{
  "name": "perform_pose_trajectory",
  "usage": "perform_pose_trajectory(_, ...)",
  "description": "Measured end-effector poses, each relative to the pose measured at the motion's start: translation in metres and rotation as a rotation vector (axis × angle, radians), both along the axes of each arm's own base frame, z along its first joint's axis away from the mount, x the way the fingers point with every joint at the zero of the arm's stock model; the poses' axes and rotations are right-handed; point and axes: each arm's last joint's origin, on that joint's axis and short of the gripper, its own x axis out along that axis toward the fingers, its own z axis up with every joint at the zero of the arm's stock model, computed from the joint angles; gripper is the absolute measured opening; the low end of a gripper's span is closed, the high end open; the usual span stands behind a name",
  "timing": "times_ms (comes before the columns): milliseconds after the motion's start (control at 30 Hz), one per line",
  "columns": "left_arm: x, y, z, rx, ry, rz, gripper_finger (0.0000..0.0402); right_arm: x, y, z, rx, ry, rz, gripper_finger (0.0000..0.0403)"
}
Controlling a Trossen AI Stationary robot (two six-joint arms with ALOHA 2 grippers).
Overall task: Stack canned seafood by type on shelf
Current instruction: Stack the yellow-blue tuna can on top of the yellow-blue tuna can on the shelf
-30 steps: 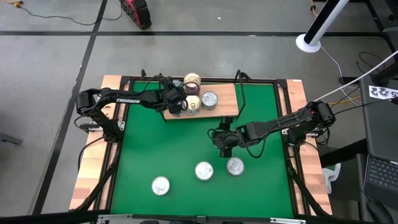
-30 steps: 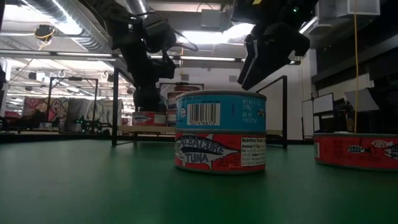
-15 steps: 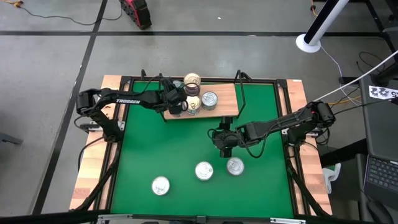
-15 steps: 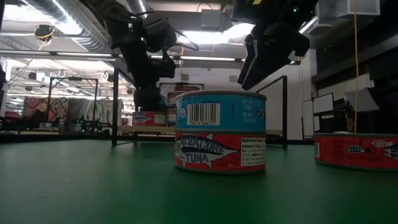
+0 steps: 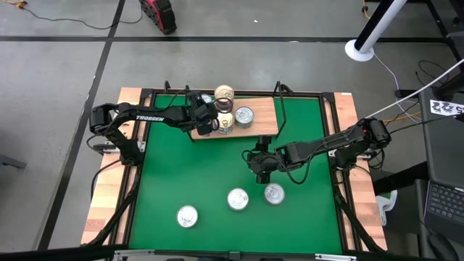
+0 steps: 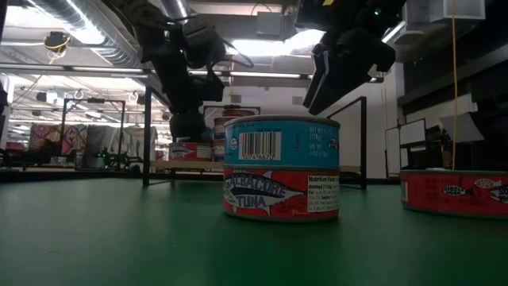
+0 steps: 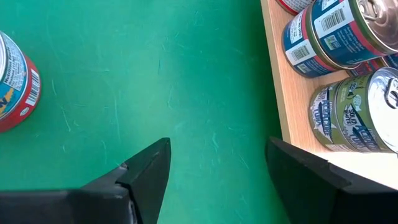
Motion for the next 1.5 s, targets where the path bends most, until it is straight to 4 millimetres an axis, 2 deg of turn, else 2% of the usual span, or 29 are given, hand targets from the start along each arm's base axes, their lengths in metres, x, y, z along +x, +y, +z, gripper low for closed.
perform_pose_trajectory(167,0.0,0.0,0.0,0.0,0.0,0.004,0.0194,0.0,0.0,0.0,0.0,0.0,0.0,0.026)
perform_pose_trajectory(500,0.002,-0.008,0.0,0.009,0.008,-0.014,0.0256,0.0,0.0,0.0,0.0,0.0,0.0,0.026)
perform_pose_trajectory(900,0.009,-0.028,0.001,0.016,0.016,-0.09,0.0261,0.0,0.0,0.0,0.0,0.0,0.0,0.026)
perform_pose_trajectory(1100,0.008,-0.041,0.014,0.023,-0.048,-0.11,0.0262,0.0,0.0,0.0,0.0,0.001,0.0,0.026)
perform_pose_trajectory(1300,0.004,-0.064,0.036,0.008,-0.203,-0.116,0.0262,0.0,0.0,0.0,0.0,0.002,0.0,0.026)
perform_pose_trajectory(1500,-0.002,-0.104,0.051,-0.043,-0.323,-0.185,0.0262,-0.001,0.001,-0.001,0.026,0.014,0.015,0.026)
